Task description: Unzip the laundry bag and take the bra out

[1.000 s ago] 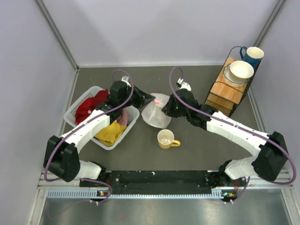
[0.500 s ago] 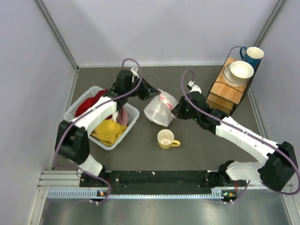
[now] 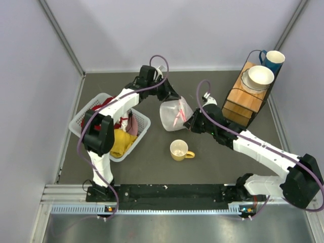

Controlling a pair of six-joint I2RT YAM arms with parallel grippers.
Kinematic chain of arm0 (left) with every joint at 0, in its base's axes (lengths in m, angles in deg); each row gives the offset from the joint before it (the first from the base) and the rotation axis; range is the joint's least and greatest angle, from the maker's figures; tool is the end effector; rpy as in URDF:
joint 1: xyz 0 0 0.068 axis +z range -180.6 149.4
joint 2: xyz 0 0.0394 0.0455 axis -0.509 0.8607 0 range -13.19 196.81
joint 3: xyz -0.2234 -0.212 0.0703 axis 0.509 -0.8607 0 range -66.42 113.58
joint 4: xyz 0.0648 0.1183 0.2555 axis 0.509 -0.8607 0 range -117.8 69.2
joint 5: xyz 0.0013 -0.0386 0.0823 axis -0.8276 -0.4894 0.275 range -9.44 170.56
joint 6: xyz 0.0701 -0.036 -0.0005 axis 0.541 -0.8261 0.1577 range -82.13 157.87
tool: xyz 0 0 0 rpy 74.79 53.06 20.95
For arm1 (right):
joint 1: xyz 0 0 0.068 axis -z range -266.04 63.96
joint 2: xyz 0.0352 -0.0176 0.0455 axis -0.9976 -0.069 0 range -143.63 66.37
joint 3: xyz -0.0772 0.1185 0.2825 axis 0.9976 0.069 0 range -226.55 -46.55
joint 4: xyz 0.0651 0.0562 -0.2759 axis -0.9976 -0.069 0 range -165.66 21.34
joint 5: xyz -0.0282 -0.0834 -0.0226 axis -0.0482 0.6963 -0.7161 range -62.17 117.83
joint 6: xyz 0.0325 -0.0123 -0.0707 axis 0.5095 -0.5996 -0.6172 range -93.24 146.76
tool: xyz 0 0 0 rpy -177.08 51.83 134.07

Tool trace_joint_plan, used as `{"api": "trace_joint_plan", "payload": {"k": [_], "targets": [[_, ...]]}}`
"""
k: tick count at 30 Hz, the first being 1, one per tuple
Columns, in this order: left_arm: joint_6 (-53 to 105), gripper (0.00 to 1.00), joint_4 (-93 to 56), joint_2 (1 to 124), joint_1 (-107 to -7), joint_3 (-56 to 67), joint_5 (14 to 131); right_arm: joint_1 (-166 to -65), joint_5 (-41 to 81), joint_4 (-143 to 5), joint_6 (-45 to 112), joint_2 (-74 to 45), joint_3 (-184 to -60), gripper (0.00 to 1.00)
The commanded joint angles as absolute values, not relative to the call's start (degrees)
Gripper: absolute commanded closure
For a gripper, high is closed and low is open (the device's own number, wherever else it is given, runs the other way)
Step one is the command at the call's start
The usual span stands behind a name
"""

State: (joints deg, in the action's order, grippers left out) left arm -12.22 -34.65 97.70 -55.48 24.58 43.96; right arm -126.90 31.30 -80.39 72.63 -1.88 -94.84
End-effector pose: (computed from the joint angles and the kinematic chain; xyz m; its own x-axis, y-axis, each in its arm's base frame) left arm 0.4501 -0.2530 0.2935 -0.9273 -0.2488 -0.2797 0.1190 0.5126 -0.8504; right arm 0.2328 0.1960 0.2884 -0.7174 0.3267 -0.6153 -0.1424 0.7958 0.5886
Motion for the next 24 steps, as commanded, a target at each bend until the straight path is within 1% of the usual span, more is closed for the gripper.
{"api": "trace_joint_plan", "payload": {"k": [1,2,3,5,6,9,13,15,19,20,21,24], "targets": [[-5.1,0.69,-37.2,92.7,-55.1,27.4,49.5,-127.7,33.5,-77.7,73.9,-0.1,-95.4,1.00],[-4.4,0.54,-39.4,91.4,-55.0,27.0,50.6,-127.6,33.8,-77.5,73.7,-0.2,-95.4,1.00],[-3.8,0.22,-40.5,90.3,-55.0,26.7,51.8,-127.7,34.1,-77.5,73.6,-0.2,-95.4,1.00],[-3.4,0.04,-42.5,86.6,-55.0,25.2,53.1,-127.7,34.2,-76.8,74.0,-0.2,-95.1,1.00],[-3.3,0.01,-43.0,85.1,-55.0,24.2,54.4,-127.7,34.1,-76.6,74.4,-0.4,-95.0,1.00],[-3.3,0.01,-45.7,79.6,-55.1,21.4,56.6,-127.7,33.2,-75.7,74.9,-1.4,-94.9,1.00],[-3.7,0.15,-47.1,74.7,-58.2,17.4,56.2,-127.8,32.7,-74.8,74.8,-2.4,-95.2,1.00],[-4.1,0.16,-47.1,74.8,-59.6,16.4,55.4,-127.7,32.3,-74.6,74.4,-2.6,-95.4,1.00],[-3.4,0.19,-48.2,77.4,-62.8,16.7,58.8,-127.7,31.3,-74.4,73.8,-3.4,-96.0,1.00],[-2.7,0.21,-48.7,77.8,-63.6,16.9,63.0,-127.7,31.2,-74.4,73.8,-3.4,-96.0,1.00],[-2.2,0.21,-49.6,78.3,-64.3,17.9,64.8,-127.7,31.2,-74.4,73.7,-3.3,-96.0,1.00],[-2.6,0.21,-50.2,81.2,-65.0,18.5,62.9,-127.7,31.2,-74.3,73.6,-3.4,-96.0,1.00]]}}
